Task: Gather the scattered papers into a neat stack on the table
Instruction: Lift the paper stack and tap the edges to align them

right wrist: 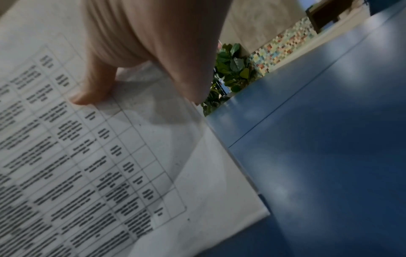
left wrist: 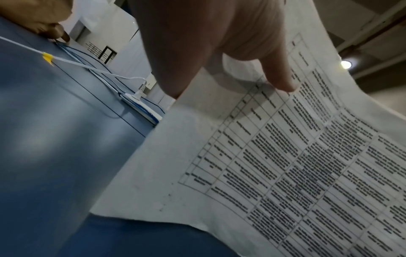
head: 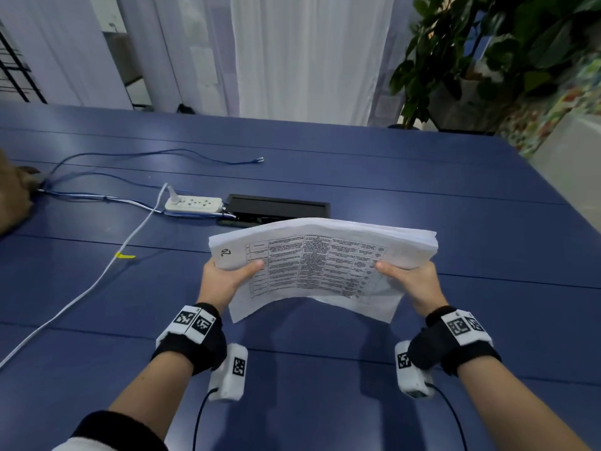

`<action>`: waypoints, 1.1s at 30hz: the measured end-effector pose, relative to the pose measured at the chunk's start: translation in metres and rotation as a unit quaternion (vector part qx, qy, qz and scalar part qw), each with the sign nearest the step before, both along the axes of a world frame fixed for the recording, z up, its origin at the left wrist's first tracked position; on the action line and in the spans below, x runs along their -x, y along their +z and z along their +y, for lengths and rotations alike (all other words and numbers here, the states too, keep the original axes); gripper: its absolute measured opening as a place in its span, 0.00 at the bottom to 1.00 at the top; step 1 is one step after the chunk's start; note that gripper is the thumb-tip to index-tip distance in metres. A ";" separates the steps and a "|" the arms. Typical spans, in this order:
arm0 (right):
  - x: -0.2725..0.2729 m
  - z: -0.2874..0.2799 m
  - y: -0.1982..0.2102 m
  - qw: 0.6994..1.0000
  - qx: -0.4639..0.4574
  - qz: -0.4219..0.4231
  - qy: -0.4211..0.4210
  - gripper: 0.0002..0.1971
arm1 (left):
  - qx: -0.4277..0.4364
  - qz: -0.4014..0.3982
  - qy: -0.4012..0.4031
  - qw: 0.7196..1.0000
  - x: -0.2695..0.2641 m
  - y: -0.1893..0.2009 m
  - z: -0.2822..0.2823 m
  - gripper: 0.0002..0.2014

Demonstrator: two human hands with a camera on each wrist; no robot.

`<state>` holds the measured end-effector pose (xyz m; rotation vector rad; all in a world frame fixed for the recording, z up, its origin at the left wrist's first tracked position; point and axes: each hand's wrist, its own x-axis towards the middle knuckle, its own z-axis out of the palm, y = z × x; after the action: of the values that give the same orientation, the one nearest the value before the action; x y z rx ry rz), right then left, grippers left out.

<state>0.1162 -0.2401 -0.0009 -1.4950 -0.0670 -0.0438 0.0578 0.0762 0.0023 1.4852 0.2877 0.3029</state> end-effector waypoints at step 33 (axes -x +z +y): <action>0.009 -0.010 -0.016 1.000 -0.002 0.019 0.012 0.26 | -0.040 0.031 -0.111 0.993 -0.002 -0.013 0.006 0.16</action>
<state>0.1070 -0.2496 -0.0167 -1.4905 -0.0549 0.0034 0.0600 0.0819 -0.0108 1.5928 0.1595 0.0910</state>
